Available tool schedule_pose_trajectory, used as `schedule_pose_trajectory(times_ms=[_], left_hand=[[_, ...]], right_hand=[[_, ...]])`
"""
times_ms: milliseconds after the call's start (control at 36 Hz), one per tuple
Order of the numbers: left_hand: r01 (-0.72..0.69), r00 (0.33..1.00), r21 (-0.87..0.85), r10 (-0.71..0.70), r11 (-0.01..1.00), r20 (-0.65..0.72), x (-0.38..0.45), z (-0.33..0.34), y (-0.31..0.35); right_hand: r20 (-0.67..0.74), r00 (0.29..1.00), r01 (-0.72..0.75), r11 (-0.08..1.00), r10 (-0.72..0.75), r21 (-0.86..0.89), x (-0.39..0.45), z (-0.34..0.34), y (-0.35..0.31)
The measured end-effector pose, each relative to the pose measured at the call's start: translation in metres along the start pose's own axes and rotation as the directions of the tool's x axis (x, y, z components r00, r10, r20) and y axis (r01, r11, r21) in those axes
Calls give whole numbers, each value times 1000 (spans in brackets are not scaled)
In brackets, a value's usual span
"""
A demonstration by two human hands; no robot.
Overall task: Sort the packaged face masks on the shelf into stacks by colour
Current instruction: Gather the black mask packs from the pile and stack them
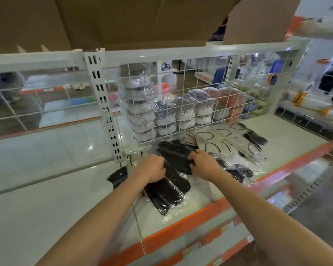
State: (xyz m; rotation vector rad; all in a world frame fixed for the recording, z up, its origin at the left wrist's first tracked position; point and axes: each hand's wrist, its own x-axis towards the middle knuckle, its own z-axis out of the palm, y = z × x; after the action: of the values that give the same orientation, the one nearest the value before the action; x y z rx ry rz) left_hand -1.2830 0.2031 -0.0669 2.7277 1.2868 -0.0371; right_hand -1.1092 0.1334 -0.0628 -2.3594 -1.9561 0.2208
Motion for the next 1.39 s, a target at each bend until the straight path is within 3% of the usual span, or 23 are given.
schedule_pose_trajectory(times_ms=[83, 222, 472, 611, 722, 806, 861, 944, 1000, 1083, 1139, 1278, 1389], left_hand=[[100, 995, -12, -100, 995, 13, 8, 2, 4], [275, 959, 36, -277, 961, 55, 12, 9, 24], [425, 903, -8, -423, 905, 70, 6, 17, 51], [499, 864, -283, -496, 819, 90, 5, 17, 52], [504, 803, -657, -585, 560, 117, 3, 1, 58], [382, 764, -911, -607, 155, 217, 3, -14, 61], [237, 775, -965, -579, -107, 255, 1, -23, 58], [-55, 813, -949, -565, -310, 138, -6, -37, 54], [-233, 774, -888, -628, -396, 77, -11, -47, 50], [-364, 701, -845, -712, -391, 28, -25, -64, 39], [-371, 695, -853, -719, -368, 8, -35, -73, 31], [-304, 756, -904, -653, -301, -37, -60, -85, 19], [-227, 785, -949, -618, -221, -44, -69, -84, 18]], right_hand=[[-52, 993, 108, 994, -109, -11, 28, -3, 10], [162, 966, 229, 955, -200, -189, 51, 11, 32], [126, 944, 321, 937, -304, -142, 64, 18, 39], [74, 954, 301, 932, -291, -203, 51, 15, 33], [-3, 982, 188, 976, -189, 111, 54, -2, 28], [-108, 953, 301, 909, -282, 289, 51, -21, 14], [-197, 900, 434, 838, -388, 331, 43, -35, 1], [-268, 800, 600, 701, -537, 384, 30, -53, -17], [-305, 744, 664, 607, -594, 438, 23, -62, -24], [-354, 771, 635, 595, -529, 493, 23, -69, -23], [-330, 820, 570, 625, -467, 533, 30, -67, -19], [-177, 910, 414, 783, -376, 464, 49, -44, -4], [24, 943, 312, 904, -333, 292, 62, -9, 17]])
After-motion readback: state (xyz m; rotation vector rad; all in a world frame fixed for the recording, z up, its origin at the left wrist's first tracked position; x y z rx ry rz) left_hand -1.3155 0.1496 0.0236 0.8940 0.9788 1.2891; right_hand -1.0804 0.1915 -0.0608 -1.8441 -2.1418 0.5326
